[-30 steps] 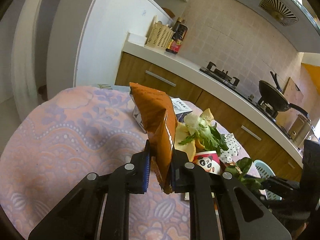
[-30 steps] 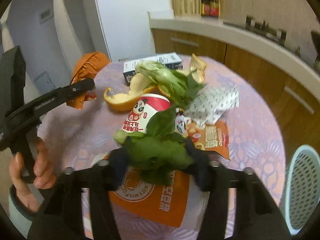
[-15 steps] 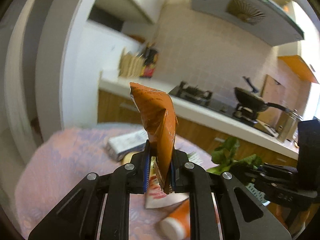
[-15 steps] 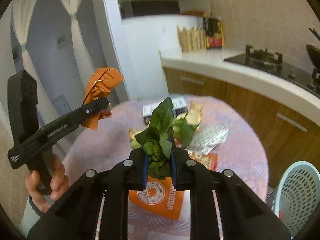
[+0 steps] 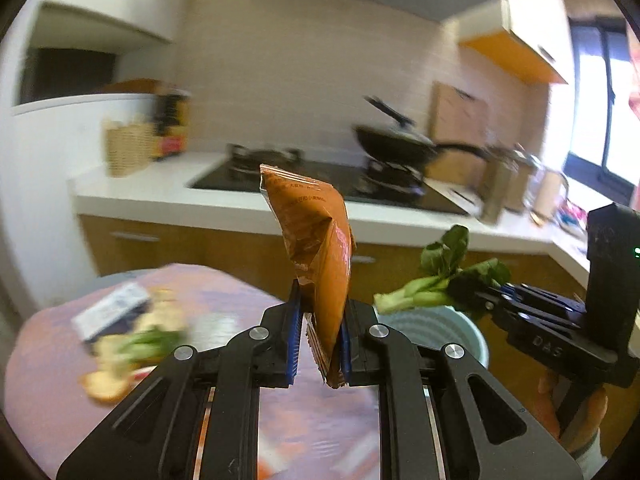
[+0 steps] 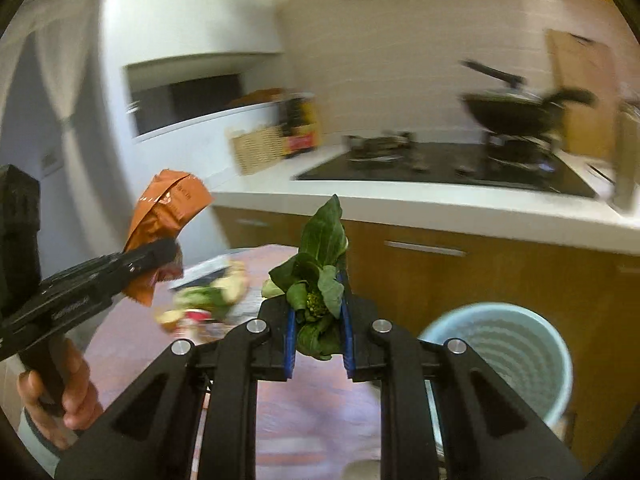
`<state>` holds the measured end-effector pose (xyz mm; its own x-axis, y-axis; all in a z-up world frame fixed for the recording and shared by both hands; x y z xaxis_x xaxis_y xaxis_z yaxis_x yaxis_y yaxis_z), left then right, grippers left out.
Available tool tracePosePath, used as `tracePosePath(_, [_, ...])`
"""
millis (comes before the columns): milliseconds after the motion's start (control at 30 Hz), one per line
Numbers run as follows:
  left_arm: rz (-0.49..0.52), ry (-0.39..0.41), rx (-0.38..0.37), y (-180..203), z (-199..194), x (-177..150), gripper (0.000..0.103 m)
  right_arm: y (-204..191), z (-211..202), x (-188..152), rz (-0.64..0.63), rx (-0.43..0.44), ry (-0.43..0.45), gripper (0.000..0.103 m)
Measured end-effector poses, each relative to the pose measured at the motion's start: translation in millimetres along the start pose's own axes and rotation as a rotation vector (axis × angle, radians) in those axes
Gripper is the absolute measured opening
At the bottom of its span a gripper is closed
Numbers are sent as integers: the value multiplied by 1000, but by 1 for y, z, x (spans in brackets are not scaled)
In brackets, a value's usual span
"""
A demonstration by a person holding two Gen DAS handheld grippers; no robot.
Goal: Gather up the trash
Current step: 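Carry both items over the blue basket and open both tools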
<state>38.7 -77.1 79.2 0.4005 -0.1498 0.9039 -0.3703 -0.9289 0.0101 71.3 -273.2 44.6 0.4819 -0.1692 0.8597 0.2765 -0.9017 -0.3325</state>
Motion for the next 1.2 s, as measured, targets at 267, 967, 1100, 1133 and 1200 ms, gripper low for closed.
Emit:
tracePosePath(267, [48,-189,-205,97,99,-16,14,140,-11,-26,195,-221,-32,15])
tracePosePath(967, [76,-566,-291,179,258,-94,29,240,69,-100,408,-290,-341,24])
tracePosePath(1100, [46,-566,-290,166,259,-90,52,232,64,-92,394,-293,-326,57])
tracePosePath(1133, [45,-565,-286,164,256,-90,52,230,60,-90,389,-289,-313,57])
tracePosePath(1200, [28,-555,-292,157,250,-86,52,229,52,-87,381,-296,-295,57])
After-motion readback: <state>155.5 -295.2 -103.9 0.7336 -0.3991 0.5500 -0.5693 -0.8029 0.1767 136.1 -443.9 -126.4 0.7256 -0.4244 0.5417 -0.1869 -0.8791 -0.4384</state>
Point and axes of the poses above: each gripper's, at about its wrist camera, not at the fingertips, and z roughly the way its jaws point, y to its right, x to its top, the point moved 7 cm from there along z, roughly the way its jaws point, and after that the axes turned 7 degrees about z, right-handed, at the moved point
